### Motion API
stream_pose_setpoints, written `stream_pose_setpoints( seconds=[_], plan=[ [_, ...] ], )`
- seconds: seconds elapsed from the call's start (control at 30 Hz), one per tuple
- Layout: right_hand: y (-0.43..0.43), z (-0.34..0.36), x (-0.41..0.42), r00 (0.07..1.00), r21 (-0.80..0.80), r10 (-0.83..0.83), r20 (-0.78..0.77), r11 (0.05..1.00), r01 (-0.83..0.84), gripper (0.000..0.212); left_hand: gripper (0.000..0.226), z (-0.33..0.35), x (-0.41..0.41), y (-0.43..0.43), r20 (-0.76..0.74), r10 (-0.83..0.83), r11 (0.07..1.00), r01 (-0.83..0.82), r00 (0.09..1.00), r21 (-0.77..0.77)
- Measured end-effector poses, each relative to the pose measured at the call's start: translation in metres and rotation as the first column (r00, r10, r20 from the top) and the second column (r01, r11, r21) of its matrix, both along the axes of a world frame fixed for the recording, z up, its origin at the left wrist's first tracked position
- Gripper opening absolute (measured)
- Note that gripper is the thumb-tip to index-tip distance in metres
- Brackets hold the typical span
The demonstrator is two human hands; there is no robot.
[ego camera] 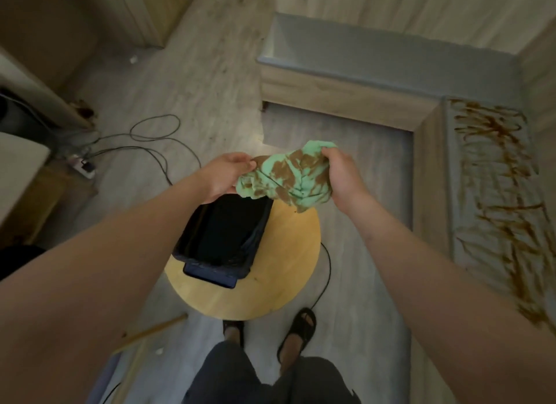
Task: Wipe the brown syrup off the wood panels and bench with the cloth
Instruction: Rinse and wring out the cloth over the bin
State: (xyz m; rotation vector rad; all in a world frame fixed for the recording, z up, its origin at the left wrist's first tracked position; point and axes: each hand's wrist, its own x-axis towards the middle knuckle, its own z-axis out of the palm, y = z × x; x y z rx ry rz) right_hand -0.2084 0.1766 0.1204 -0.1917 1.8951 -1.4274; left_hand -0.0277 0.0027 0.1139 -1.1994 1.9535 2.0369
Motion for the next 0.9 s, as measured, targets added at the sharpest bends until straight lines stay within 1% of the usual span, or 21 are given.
stream_pose_setpoints(
  seconds=[0.03, 0.07, 0.1, 0.13, 0.2, 0.23, 0.27, 0.33, 0.4, 0.43, 0.5, 0.57, 0.67, 0.73, 0.83, 0.9],
  plan=[
    [-0.012, -0.008, 0.007, 0.999, 0.000, 0.032, 0.022, 0.999, -0.032, 0.032, 0.010, -0.007, 0.006, -0.008, 0.045, 0.014, 1.000, -0.014, 0.999, 0.011],
    [-0.020, -0.011, 0.014, 0.998, 0.013, 0.062, 0.023, 0.998, -0.062, 0.027, 0.005, -0.012, 0.009, -0.014, 0.089, 0.023, 1.000, -0.024, 0.996, 0.015],
    [-0.028, -0.016, 0.023, 0.995, 0.036, 0.100, 0.027, 0.994, -0.101, 0.018, 0.009, -0.019, 0.016, -0.020, 0.140, 0.026, 1.000, -0.028, 0.990, 0.012],
    [-0.035, -0.020, 0.032, 0.989, 0.065, 0.143, 0.025, 0.987, -0.145, 0.013, 0.018, -0.026, 0.022, -0.024, 0.189, 0.037, 0.999, -0.039, 0.981, 0.008],
    [-0.054, -0.035, 0.052, 0.978, 0.123, 0.207, 0.032, 0.970, -0.209, 0.016, 0.030, -0.040, 0.035, -0.037, 0.263, 0.043, 0.999, -0.045, 0.964, 0.001],
    [-0.066, -0.045, 0.062, 0.970, 0.152, 0.238, 0.039, 0.959, -0.241, 0.021, 0.030, -0.049, 0.041, -0.045, 0.302, 0.028, 1.000, -0.026, 0.953, -0.011],
    [-0.074, -0.052, 0.071, 0.963, 0.183, 0.265, 0.055, 0.945, -0.270, 0.025, 0.027, -0.059, 0.047, -0.050, 0.332, 0.009, 0.999, 0.003, 0.943, -0.034],
    [-0.091, -0.070, 0.086, 0.947, 0.254, 0.304, 0.103, 0.912, -0.321, 0.025, 0.020, -0.084, 0.057, -0.064, 0.411, -0.019, 0.996, 0.054, 0.911, -0.074],
    [-0.103, -0.087, 0.095, 0.911, 0.341, 0.389, 0.137, 0.845, -0.412, 0.026, 0.010, -0.107, 0.064, -0.077, 0.467, -0.022, 0.995, 0.064, 0.884, -0.075],
    [-0.110, -0.097, 0.100, 0.889, 0.398, 0.437, 0.138, 0.797, -0.454, 0.029, 0.015, -0.121, 0.067, -0.085, 0.493, -0.028, 0.999, 0.047, 0.869, -0.025],
    [-0.121, -0.117, 0.107, 0.864, 0.526, 0.489, 0.122, 0.706, -0.474, 0.045, 0.017, -0.138, 0.071, -0.095, 0.525, -0.050, 0.997, 0.010, 0.849, 0.079],
    [-0.126, -0.136, 0.111, 0.863, 0.594, 0.491, 0.122, 0.660, -0.460, 0.053, 0.020, -0.147, 0.071, -0.095, 0.520, -0.042, 0.988, -0.041, 0.853, 0.147],
    [-0.146, -0.172, 0.121, 0.880, 0.578, 0.438, 0.182, 0.676, -0.456, 0.051, 0.035, -0.163, 0.069, -0.096, 0.517, -0.017, 0.938, -0.165, 0.856, 0.305],
    [-0.152, -0.188, 0.129, 0.871, 0.556, 0.433, 0.234, 0.675, -0.485, 0.054, 0.038, -0.169, 0.069, -0.089, 0.515, 0.011, 0.887, -0.247, 0.857, 0.391],
    [-0.163, -0.216, 0.135, 0.824, 0.568, 0.513, 0.242, 0.614, -0.549, 0.058, 0.042, -0.196, 0.066, -0.087, 0.517, 0.086, 0.785, -0.377, 0.852, 0.492],
    [-0.167, -0.232, 0.134, 0.816, 0.592, 0.525, 0.240, 0.587, -0.552, 0.062, 0.050, -0.210, 0.063, -0.089, 0.548, 0.087, 0.733, -0.426, 0.832, 0.531]
  ],
)
